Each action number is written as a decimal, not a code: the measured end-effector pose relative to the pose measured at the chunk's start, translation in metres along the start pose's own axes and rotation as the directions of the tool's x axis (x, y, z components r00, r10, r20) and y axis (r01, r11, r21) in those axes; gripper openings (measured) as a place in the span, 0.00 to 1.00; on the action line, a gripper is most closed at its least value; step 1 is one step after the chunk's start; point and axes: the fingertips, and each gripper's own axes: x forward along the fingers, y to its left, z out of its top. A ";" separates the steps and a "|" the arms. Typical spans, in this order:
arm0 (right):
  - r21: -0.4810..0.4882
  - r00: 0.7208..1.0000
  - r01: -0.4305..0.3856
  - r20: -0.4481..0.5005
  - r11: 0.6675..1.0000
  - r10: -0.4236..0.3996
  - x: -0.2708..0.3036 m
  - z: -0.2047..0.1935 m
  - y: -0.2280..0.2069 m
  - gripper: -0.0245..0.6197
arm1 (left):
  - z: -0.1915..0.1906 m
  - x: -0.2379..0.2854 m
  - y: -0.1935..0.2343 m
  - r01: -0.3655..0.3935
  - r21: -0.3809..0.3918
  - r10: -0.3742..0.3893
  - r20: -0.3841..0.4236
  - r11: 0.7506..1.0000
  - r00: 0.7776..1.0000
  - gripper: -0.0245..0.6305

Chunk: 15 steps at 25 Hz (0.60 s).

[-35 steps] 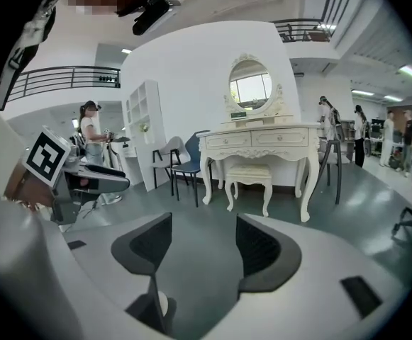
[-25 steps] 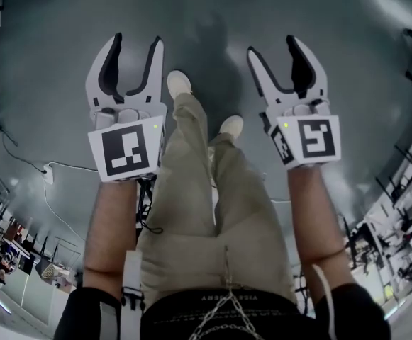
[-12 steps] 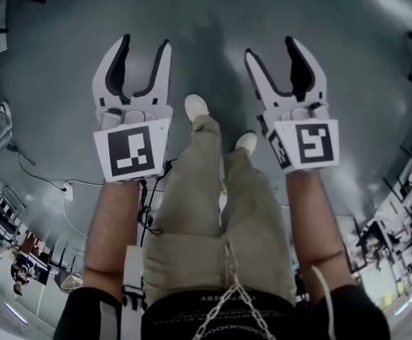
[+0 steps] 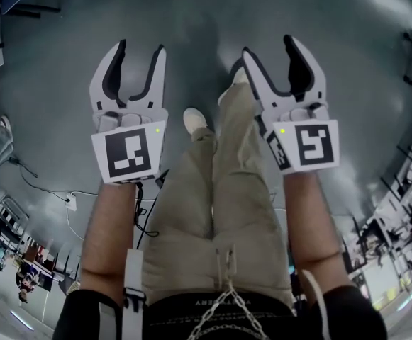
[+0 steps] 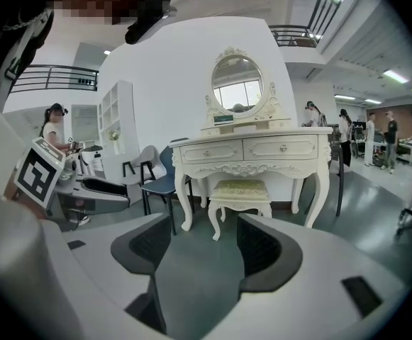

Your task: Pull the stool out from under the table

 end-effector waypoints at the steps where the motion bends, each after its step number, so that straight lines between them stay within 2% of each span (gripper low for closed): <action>1: -0.003 1.000 -0.001 0.000 1.000 0.001 0.005 0.000 -0.005 0.45 | 0.001 0.004 -0.001 -0.002 0.004 0.002 -0.001 1.000 1.000 0.37; 6: -0.013 1.000 -0.020 -0.016 1.000 0.020 0.029 0.006 -0.020 0.45 | 0.012 0.023 0.010 -0.037 -0.012 0.037 -0.004 0.999 0.999 0.37; 10: -0.022 0.997 -0.063 -0.041 0.998 0.062 0.046 0.009 -0.029 0.45 | 0.033 0.045 0.018 -0.070 -0.022 0.070 0.020 0.997 0.997 0.37; 15: -0.048 0.991 -0.123 -0.061 0.991 0.120 0.060 0.021 -0.041 0.45 | 0.044 0.068 0.015 -0.090 -0.046 0.090 0.004 0.995 0.996 0.37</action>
